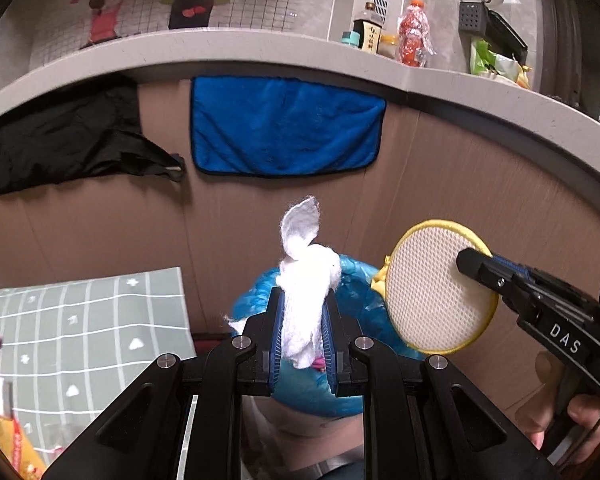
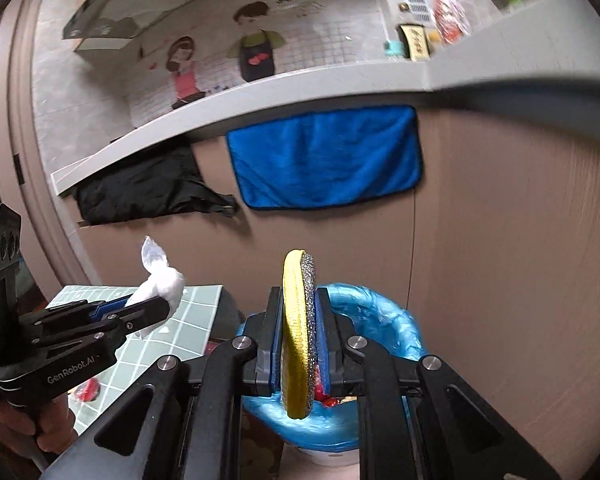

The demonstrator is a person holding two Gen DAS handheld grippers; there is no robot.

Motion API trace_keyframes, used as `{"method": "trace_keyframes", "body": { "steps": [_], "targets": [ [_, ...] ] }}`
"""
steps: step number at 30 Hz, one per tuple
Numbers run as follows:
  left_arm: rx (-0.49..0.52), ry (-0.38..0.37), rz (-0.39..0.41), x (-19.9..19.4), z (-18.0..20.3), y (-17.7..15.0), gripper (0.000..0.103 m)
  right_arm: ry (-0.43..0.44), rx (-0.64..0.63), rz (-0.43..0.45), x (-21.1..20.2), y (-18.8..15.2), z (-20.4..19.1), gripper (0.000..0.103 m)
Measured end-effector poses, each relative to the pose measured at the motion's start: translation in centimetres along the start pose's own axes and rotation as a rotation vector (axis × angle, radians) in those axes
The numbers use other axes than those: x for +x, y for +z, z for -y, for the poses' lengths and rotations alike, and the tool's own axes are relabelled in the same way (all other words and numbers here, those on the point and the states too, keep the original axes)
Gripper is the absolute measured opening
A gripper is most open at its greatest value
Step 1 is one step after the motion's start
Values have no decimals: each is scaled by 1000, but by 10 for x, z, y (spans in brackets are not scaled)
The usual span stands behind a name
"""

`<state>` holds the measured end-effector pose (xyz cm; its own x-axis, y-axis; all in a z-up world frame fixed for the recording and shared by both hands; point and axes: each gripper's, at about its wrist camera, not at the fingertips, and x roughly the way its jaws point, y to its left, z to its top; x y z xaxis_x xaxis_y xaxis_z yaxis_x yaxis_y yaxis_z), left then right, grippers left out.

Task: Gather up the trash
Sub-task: 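Carry the tissue and round pad over the bin and open both tools to drop them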

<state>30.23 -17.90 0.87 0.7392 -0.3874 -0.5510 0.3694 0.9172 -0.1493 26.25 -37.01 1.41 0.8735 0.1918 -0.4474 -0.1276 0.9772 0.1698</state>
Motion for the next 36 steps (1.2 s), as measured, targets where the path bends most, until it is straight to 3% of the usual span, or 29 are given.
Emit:
{"method": "trace_keyframes", "body": {
  "steps": [15, 36],
  "targets": [
    [-5, -1, -83, 73, 5, -6, 18, -28, 84, -56, 46, -13, 49, 14],
    [-30, 8, -157, 133, -1, -17, 18, -37, 118, -137, 100, -30, 68, 14]
  ]
}}
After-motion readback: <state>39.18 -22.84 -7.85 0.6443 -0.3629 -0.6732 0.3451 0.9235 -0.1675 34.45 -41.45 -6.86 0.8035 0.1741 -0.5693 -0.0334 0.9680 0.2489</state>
